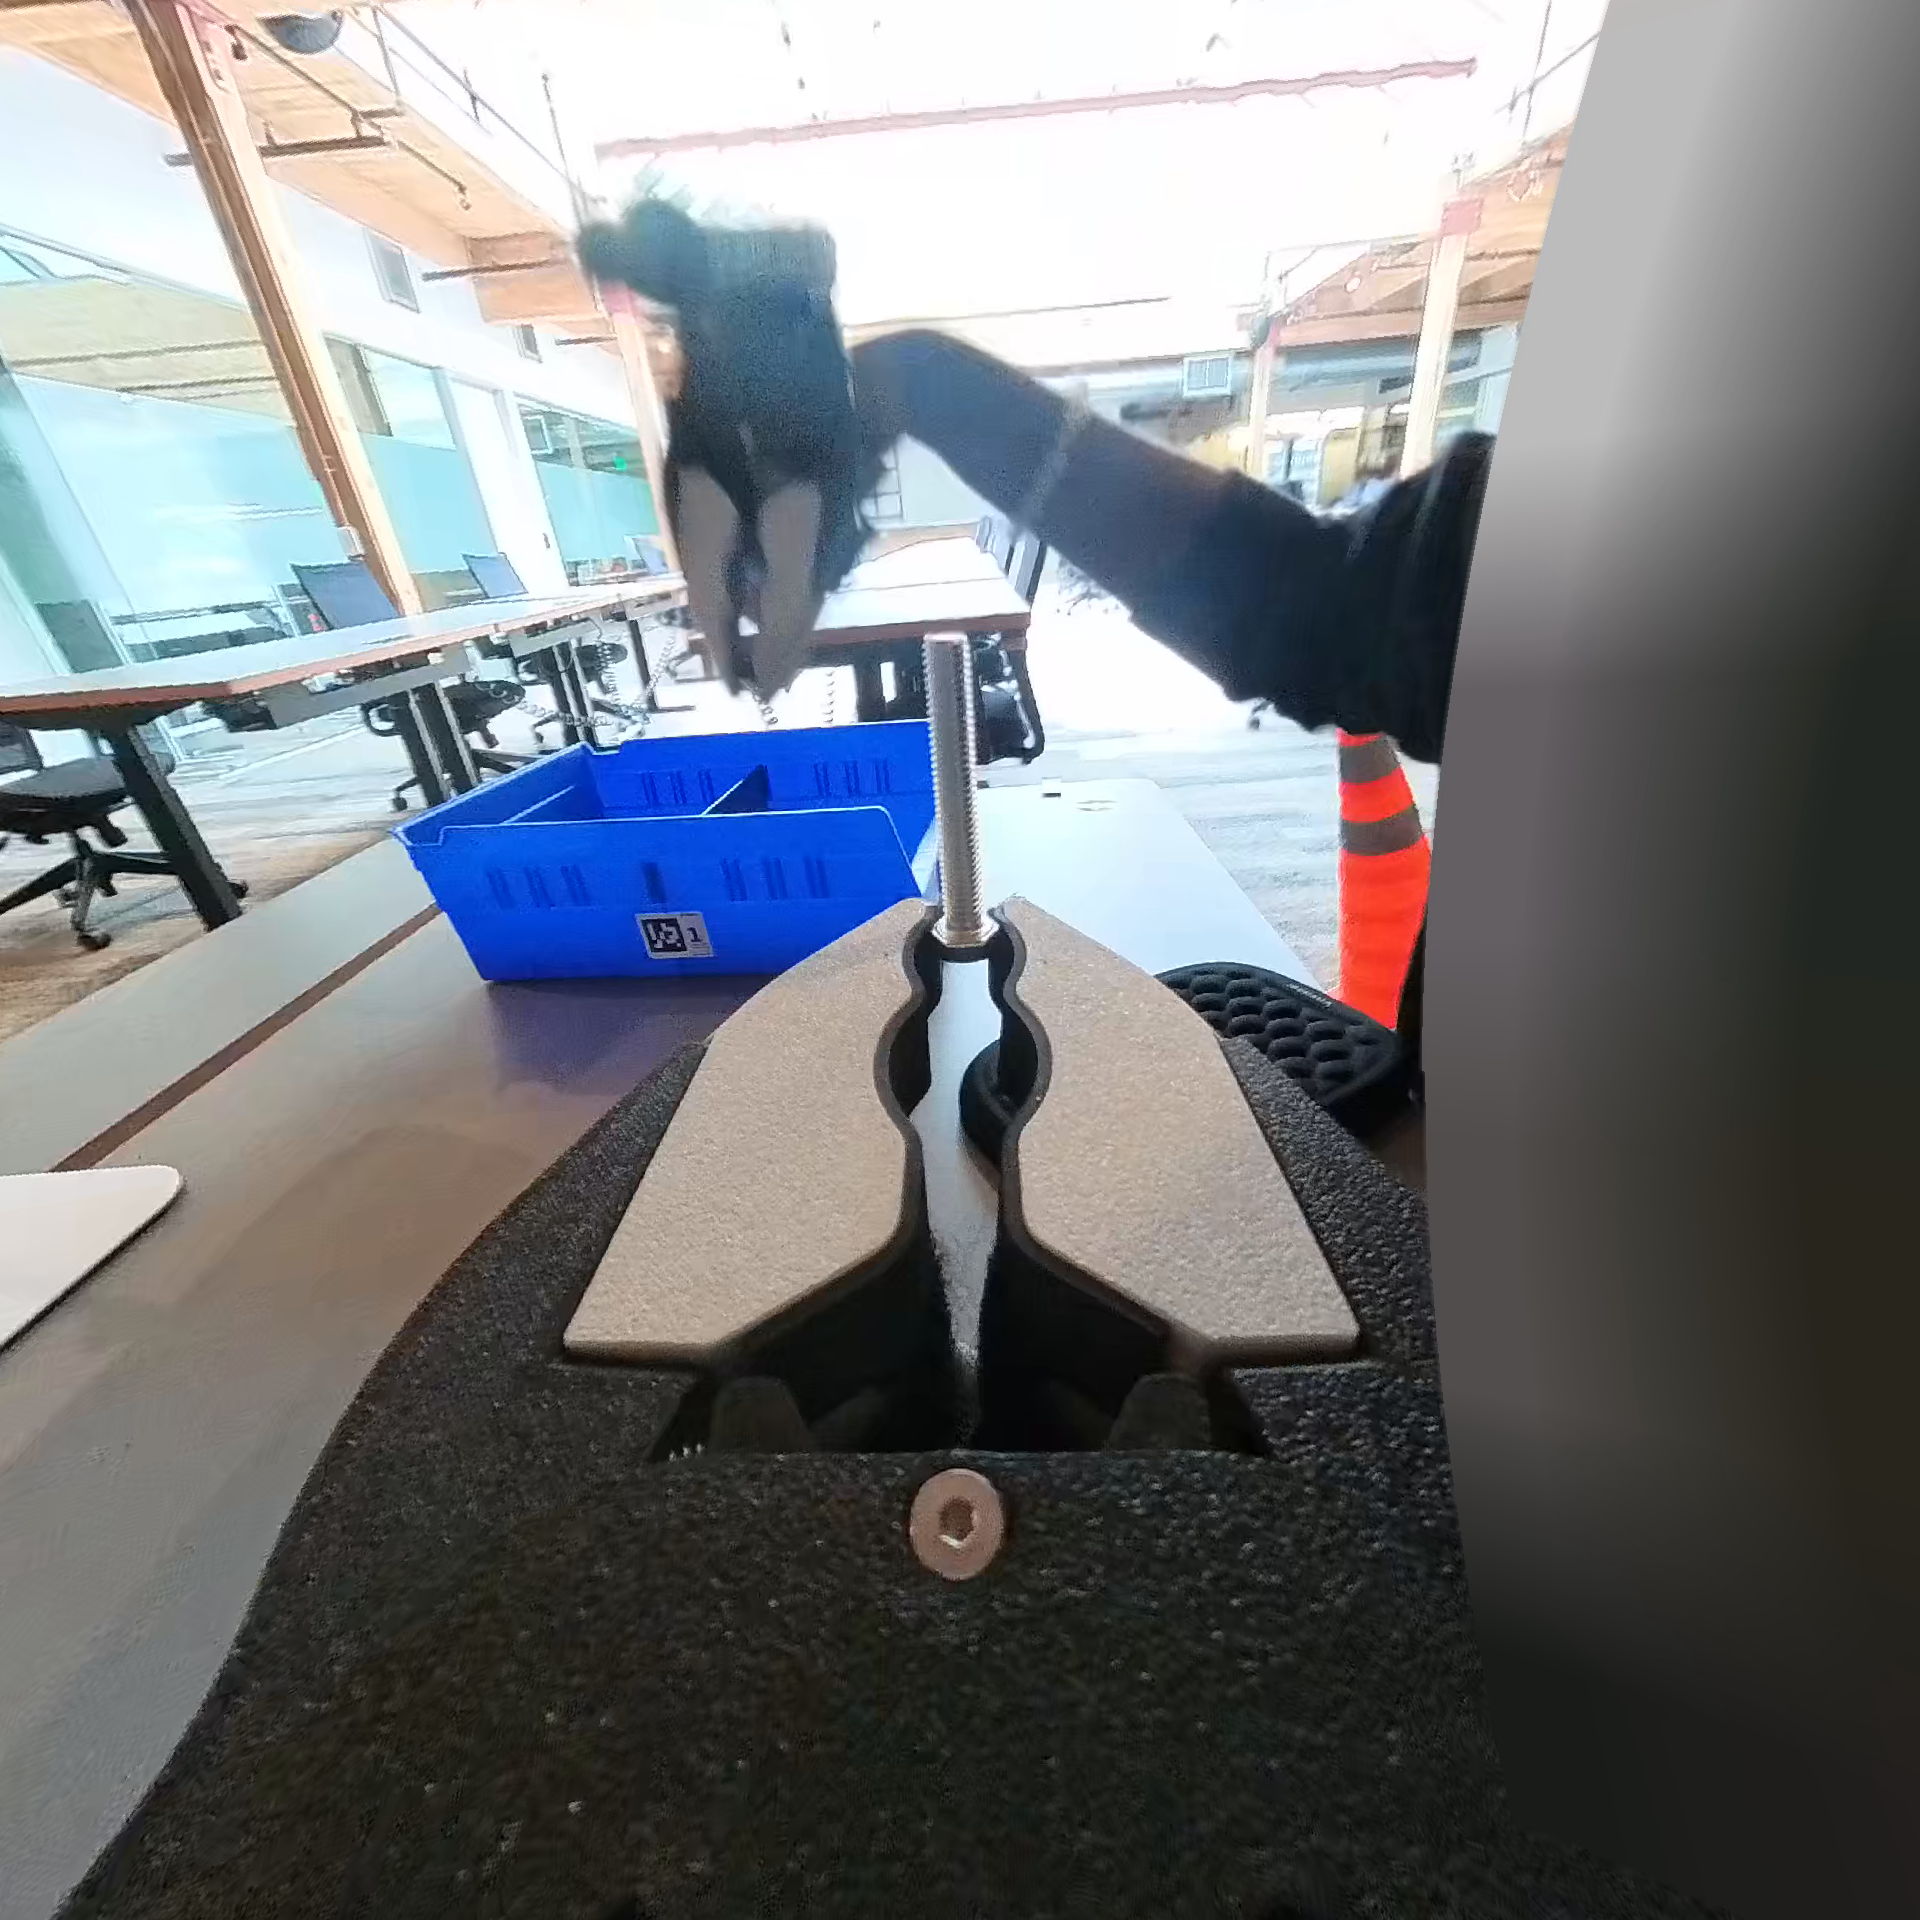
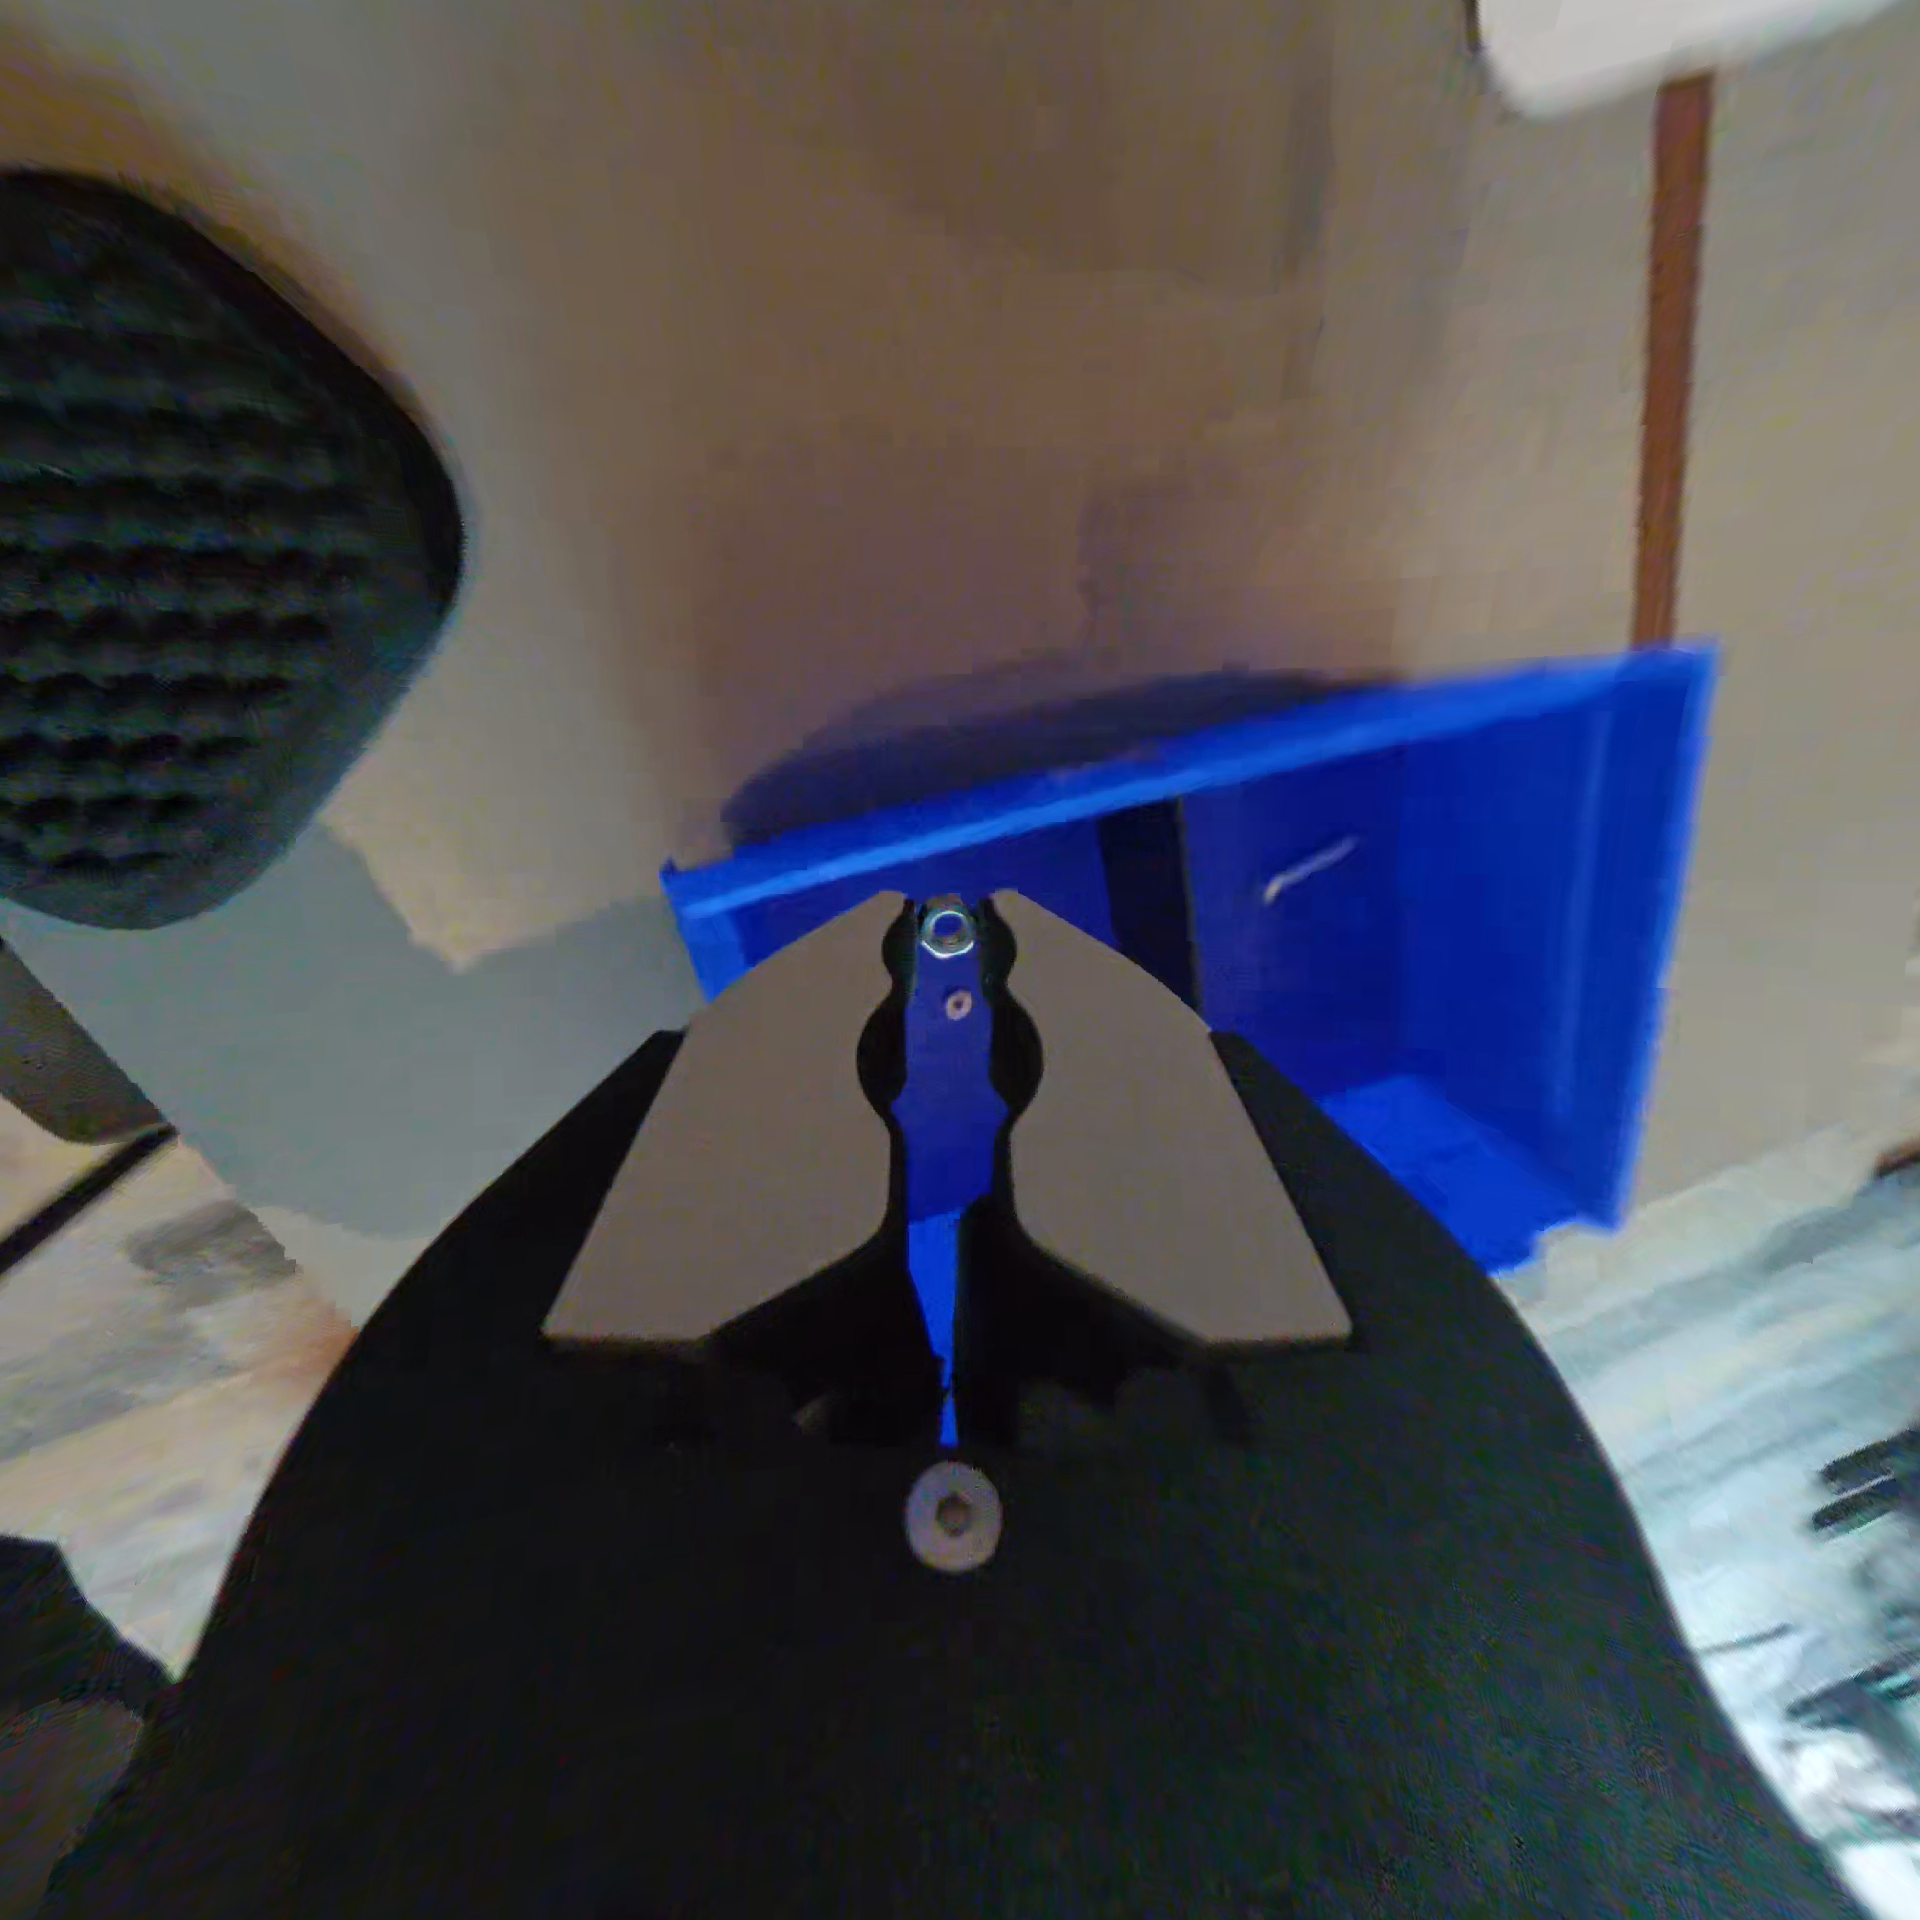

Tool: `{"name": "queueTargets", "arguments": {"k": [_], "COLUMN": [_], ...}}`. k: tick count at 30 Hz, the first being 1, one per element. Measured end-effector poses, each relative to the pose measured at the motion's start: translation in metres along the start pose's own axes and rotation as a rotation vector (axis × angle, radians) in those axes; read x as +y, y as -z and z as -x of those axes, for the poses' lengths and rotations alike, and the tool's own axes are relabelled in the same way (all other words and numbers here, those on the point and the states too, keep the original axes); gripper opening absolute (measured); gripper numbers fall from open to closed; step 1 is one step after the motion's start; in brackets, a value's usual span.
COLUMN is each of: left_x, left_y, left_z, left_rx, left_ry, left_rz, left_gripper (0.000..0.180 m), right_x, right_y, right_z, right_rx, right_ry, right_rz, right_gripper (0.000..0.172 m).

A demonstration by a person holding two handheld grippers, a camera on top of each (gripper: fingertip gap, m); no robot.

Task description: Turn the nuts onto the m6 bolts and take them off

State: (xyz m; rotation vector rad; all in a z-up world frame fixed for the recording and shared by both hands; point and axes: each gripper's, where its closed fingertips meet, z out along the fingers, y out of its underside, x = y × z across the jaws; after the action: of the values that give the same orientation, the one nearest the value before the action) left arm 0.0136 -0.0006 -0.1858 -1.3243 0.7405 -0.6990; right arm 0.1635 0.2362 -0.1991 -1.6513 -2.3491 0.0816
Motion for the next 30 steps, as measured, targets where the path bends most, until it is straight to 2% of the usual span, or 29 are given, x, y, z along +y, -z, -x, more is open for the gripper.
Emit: {"name": "queueTargets", "arguments": {"k": [5,12,21,30], "left_x": [0.002,0.001,0.004,0.007], "left_y": [-0.002,-0.001,-0.002,-0.003], "left_z": [-0.001,0.0,0.0,-0.001], "left_rx": [-0.004,-0.009,-0.006,0.003], "left_ry": [-0.015,-0.015,-0.024,-0.028], "left_rz": [0.016,0.018,0.033,0.048], "left_gripper": [0.007,0.007,0.008,0.008], "right_x": [0.075,0.122,0.145,0.15], "right_y": [-0.036,-0.074,-0.109,-0.126], "right_z": [-0.01,-0.013,-0.006,-0.005], "right_rx": [-0.003,0.01,0.011,-0.018], "right_ry": [-0.258,-0.326,-0.341,-0.382], "right_rz": [0.046,0.085,0.201,0.191], "right_gripper": [0.01,0.01,0.01,0.011]}}
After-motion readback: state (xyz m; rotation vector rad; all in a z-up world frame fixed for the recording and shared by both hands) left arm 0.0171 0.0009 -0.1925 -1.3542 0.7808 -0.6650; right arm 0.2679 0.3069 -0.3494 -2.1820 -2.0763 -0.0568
